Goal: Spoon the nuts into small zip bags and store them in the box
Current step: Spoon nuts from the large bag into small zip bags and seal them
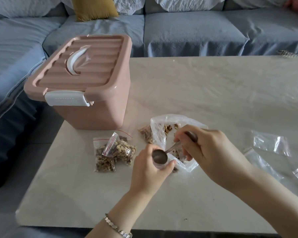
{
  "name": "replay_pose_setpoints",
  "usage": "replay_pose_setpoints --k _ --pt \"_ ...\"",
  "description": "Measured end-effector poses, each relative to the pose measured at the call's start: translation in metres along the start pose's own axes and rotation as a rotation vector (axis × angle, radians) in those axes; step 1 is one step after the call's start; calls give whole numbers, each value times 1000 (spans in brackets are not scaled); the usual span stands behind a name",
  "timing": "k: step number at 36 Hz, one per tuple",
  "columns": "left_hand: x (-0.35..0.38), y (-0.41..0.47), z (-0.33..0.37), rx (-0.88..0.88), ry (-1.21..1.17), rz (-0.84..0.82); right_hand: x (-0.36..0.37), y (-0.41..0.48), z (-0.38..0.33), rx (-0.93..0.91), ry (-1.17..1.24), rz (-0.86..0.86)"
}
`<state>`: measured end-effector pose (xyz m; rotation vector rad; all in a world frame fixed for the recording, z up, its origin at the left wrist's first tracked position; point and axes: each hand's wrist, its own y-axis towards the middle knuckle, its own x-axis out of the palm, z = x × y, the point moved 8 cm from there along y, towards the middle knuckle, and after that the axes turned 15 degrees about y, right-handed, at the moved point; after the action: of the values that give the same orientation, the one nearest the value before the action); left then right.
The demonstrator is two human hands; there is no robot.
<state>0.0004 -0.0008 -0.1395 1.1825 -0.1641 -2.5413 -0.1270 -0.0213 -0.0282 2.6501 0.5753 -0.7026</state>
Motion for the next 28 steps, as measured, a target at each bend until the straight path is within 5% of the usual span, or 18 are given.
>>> replay_pose_setpoints --k 5,11,15,28 --pt "3 -1 -1 9 18 -11 -5 -5 5 4 78 29" --pt "3 -6 -6 -17 -32 -34 -54 -22 16 -62 225 350" --pt "7 -10 -10 -82 2 -102 -65 -44 52 54 333 492" --pt "21 -12 -7 -214 27 -348 -15 -79 110 319 437 463"
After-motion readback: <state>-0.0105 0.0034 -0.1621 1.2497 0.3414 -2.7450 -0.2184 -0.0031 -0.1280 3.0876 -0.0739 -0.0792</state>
